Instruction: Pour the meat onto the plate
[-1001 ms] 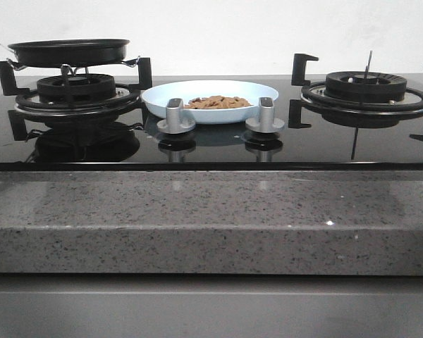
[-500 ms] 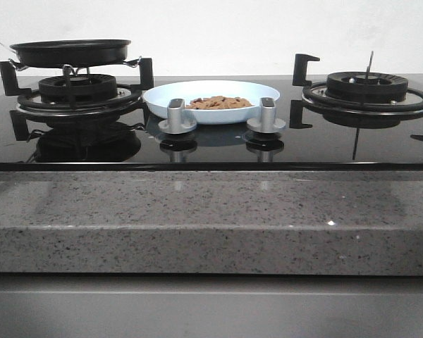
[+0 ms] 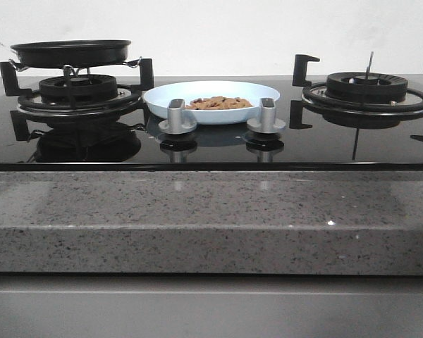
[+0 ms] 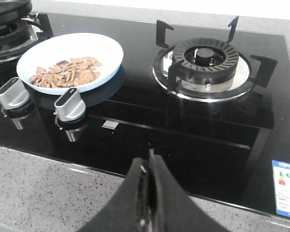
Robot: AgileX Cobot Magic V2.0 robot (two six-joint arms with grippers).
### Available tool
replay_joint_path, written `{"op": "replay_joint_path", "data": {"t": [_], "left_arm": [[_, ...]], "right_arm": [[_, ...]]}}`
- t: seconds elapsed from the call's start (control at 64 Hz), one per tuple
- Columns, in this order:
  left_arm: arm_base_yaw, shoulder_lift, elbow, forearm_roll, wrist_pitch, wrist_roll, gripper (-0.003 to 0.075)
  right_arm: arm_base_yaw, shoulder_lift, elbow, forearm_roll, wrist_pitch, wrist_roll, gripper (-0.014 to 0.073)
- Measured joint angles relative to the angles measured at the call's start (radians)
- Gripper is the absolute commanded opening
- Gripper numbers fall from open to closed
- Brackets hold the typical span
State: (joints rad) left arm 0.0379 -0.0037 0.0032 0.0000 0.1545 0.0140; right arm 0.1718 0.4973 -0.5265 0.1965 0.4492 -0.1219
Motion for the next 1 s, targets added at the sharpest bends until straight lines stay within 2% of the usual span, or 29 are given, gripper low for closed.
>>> {"op": "replay_joint_path", "data": {"t": [1.001], "left_arm": [[0.000,0.000,0.000,-0.020,-0.012,0.000,-0.0020]], "right_arm": [[0.000,0.000,0.000,0.000,0.000,0.000,-0.0059]]}}
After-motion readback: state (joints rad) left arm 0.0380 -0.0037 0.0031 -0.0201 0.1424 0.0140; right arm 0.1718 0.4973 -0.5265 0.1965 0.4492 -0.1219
